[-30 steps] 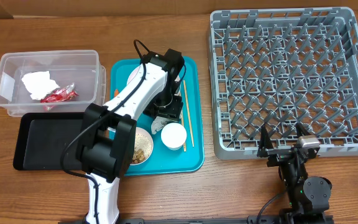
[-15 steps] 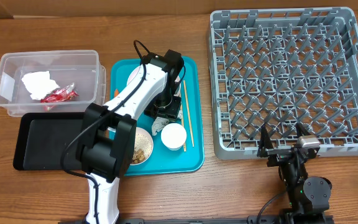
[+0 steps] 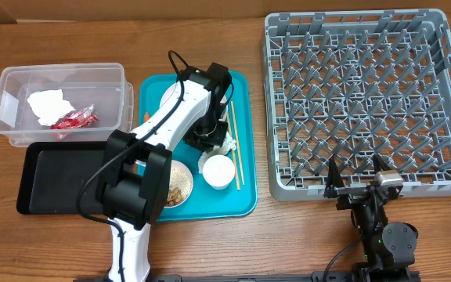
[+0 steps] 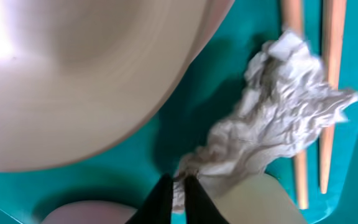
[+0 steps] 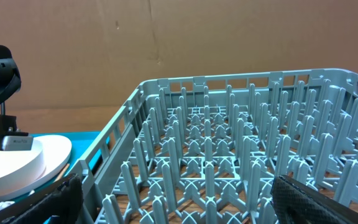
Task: Sort waste into correct bins and load items into the dishwasher
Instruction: 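Reach the left gripper to the crumpled foil and grasp it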
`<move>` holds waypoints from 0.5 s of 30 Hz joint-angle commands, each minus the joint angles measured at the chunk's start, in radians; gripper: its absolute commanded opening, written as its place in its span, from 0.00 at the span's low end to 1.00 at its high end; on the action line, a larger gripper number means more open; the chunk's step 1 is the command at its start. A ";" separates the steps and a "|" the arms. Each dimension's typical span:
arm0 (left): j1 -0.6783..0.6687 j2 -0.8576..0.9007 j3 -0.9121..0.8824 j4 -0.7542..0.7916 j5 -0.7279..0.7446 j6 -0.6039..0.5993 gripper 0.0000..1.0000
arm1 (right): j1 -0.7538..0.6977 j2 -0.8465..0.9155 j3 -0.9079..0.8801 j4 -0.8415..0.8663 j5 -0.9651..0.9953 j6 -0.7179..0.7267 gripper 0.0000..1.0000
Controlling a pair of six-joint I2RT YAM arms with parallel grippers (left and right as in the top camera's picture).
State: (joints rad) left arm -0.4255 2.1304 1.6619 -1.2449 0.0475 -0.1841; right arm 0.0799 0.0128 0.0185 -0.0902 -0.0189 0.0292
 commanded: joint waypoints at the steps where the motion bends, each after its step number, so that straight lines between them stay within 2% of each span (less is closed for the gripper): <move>1: 0.000 0.008 -0.005 -0.003 -0.010 -0.003 0.04 | -0.002 -0.010 -0.011 0.006 0.003 -0.003 1.00; 4: 0.000 0.008 -0.005 -0.007 -0.034 -0.003 0.05 | -0.002 -0.010 -0.011 0.006 0.003 -0.003 1.00; 6: 0.000 0.008 -0.005 -0.010 -0.037 -0.003 0.10 | -0.002 -0.010 -0.011 0.006 0.003 -0.003 1.00; 9: 0.000 0.008 -0.005 -0.019 -0.036 -0.003 0.36 | -0.002 -0.010 -0.011 0.006 0.003 -0.003 1.00; 11: 0.000 0.008 -0.005 -0.024 -0.036 -0.003 0.46 | -0.002 -0.010 -0.011 0.006 0.003 -0.003 1.00; 15: 0.000 0.008 -0.005 -0.032 -0.029 -0.003 0.49 | -0.002 -0.010 -0.011 0.006 0.003 -0.003 1.00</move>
State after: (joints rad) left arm -0.4255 2.1304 1.6619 -1.2701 0.0208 -0.1848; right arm 0.0799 0.0128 0.0185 -0.0898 -0.0193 0.0288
